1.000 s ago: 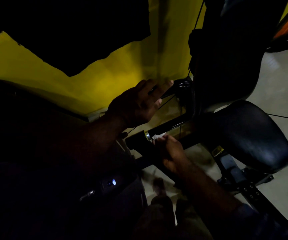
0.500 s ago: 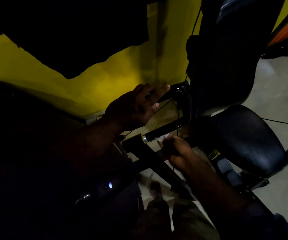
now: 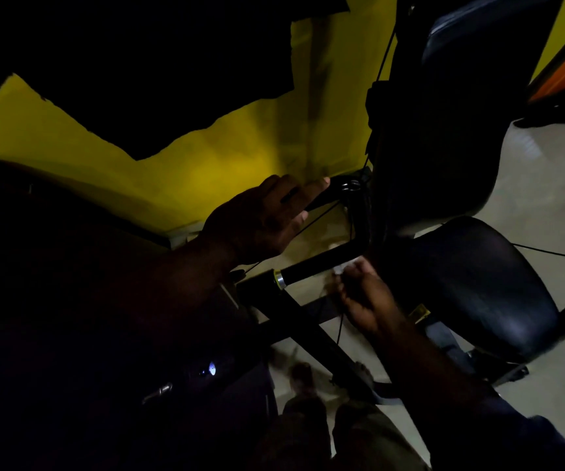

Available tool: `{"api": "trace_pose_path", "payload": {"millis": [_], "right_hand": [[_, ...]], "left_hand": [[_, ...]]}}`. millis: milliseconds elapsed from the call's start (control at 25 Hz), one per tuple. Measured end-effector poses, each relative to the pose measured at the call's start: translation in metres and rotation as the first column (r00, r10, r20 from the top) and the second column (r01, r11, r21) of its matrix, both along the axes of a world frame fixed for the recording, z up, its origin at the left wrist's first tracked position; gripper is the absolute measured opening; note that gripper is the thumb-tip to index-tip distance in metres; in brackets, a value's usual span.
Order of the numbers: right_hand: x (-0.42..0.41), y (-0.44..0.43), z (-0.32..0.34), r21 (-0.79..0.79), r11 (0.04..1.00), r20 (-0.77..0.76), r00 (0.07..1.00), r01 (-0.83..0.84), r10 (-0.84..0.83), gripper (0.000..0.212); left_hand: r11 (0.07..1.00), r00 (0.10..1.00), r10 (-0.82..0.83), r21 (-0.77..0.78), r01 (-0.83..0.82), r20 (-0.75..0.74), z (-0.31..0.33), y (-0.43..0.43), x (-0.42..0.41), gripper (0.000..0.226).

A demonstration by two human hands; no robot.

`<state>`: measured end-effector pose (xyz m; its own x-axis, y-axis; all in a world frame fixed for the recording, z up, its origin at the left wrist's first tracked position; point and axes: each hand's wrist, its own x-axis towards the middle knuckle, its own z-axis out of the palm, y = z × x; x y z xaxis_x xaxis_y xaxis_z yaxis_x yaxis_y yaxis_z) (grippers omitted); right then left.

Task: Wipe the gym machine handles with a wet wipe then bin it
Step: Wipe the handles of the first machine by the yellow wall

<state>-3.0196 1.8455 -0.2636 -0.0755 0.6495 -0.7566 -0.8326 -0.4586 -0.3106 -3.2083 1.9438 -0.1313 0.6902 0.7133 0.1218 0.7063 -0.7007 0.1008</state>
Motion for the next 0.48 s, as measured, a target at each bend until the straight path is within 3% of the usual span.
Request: {"api": "trace_pose_path", "payload": {"millis": [80, 200, 280, 360, 440, 480], "right_hand": [[-0.012, -0.001, -0.002, -0.004, 0.998, -0.039, 0.997, 0.062, -0.063, 0.032], [-0.063, -0.016, 0.01, 0.063, 0.965, 0.054, 0.967, -0.254, 0.251, 0.039], [-0.062, -0.014, 0.017, 0.077, 0.924, 0.155, 0.92, -0.374, 0.359, 0.035], [-0.038, -0.003, 0.011, 0.084, 0.964, 0.144, 0.96, -0.252, 0.239, 0.033], [-0.032, 0.001, 0.007, 0.084, 0.993, -0.018, 0.996, -0.081, 0.082, 0.034], [-0.038, -0.002, 0.005, 0.077, 0.992, -0.058, 0.993, -0.1, 0.105, 0.034]], "left_hand": [[1.0, 1.0, -0.001, 0.015, 0.001, 0.005, -0.001, 0.0, 0.0, 0.058], [1.0, 1.0, -0.008, 0.02, 0.008, -0.005, 0.0, 0.0, 0.0, 0.057], [0.999, 1.0, -0.014, 0.03, 0.014, -0.008, 0.0, -0.001, 0.001, 0.058], [0.999, 1.0, -0.008, 0.046, 0.009, -0.015, 0.002, -0.001, 0.002, 0.057], [0.999, 1.0, -0.002, 0.043, 0.003, -0.024, 0.002, -0.001, 0.002, 0.057], [0.999, 0.999, -0.003, 0.04, 0.004, -0.032, 0.001, -0.001, 0.001, 0.058]]}}
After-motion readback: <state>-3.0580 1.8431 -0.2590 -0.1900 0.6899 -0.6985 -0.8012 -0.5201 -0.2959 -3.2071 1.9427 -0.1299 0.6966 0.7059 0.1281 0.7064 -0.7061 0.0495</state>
